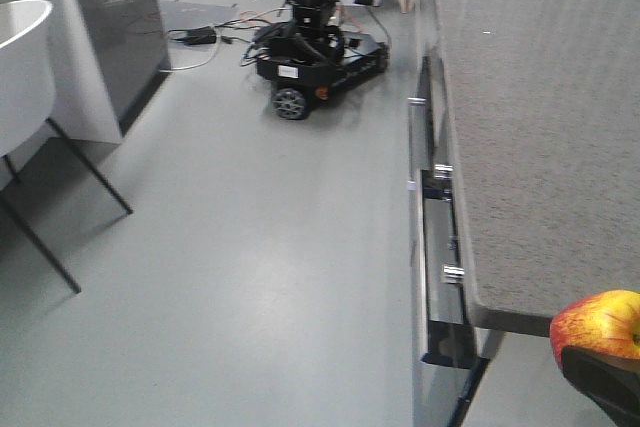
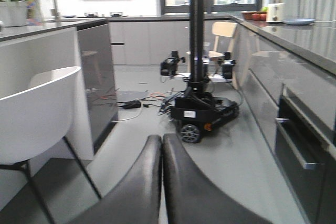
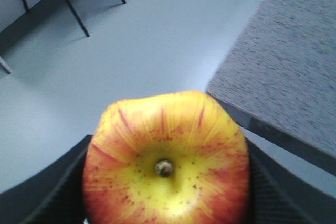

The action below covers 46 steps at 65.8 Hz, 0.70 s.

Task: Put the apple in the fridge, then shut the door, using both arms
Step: 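Drive the base away from the countertop holding the apple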

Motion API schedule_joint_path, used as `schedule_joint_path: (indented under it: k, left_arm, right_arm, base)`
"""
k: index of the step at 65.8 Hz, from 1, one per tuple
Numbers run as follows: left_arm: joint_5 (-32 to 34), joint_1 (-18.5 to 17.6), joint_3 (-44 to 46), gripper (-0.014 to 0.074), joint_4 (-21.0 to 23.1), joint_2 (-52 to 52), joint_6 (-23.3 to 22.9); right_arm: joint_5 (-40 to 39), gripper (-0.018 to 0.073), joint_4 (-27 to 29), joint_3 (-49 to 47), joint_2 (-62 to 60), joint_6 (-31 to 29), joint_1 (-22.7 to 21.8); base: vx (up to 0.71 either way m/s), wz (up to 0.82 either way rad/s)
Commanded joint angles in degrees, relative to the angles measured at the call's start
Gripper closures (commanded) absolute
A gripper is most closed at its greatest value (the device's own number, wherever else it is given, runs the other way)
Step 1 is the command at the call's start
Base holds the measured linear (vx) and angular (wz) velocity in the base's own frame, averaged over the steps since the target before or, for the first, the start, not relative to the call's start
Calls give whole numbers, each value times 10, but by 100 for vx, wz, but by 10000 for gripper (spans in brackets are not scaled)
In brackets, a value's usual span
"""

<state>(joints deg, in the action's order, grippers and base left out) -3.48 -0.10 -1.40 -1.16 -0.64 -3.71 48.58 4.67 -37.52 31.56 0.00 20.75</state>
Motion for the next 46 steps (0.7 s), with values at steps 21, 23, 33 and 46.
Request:
schedule_joint_path:
  k: [21, 23, 33, 46]
  left_arm:
    - [40, 1, -16, 602, 0, -10, 0]
    - [40, 1, -16, 602, 0, -10, 0]
    - [40, 1, -16, 602, 0, -10, 0]
    - [40, 1, -16, 602, 0, -10, 0]
  right_arm:
    - [-38, 215, 1, -14, 1, 0, -1]
    - [-38, 215, 1, -14, 1, 0, -1]
    - [-38, 215, 1, -14, 1, 0, -1]
    - [-38, 215, 1, -14, 1, 0, -1]
  base:
    - [-4, 41]
    - [-3, 41]
    - [-2, 42]
    - [0, 43]
